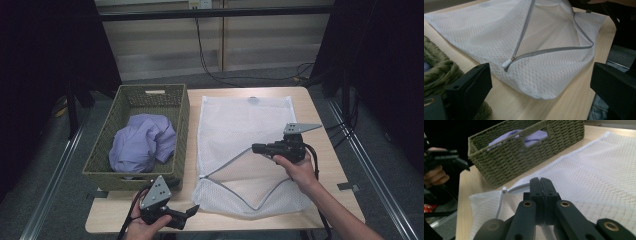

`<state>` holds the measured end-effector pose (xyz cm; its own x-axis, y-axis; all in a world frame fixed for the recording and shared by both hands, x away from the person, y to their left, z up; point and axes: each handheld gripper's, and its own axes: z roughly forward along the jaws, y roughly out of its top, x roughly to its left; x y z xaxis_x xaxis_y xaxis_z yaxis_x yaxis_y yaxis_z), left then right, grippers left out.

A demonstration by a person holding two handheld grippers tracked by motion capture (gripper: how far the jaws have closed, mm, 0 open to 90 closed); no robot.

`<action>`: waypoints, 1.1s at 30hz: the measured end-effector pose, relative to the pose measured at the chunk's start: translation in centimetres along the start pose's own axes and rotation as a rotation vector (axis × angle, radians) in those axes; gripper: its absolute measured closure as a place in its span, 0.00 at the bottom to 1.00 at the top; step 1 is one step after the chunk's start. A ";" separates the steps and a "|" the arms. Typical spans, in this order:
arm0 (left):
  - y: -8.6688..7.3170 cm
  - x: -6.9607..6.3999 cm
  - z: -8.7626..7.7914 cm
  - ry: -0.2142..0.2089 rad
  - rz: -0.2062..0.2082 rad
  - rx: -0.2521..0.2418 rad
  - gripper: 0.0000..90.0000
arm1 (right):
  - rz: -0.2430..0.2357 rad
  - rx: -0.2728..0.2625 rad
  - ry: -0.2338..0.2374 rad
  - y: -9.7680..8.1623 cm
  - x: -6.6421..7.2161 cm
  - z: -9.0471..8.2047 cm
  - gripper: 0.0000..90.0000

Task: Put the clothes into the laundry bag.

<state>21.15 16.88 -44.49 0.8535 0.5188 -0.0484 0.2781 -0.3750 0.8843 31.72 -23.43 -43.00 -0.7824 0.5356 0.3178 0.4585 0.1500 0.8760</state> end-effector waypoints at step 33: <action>1.8 0.5 -1.8 0.007 0.016 -0.080 0.05 | -0.002 -0.108 0.032 2.9 -0.7 -0.6 1.00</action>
<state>21.26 17.85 -42.13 0.8545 0.5185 -0.0310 0.2282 -0.3211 0.9191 33.33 -23.85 -40.51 -0.7968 0.5087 0.3260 0.4104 0.0596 0.9100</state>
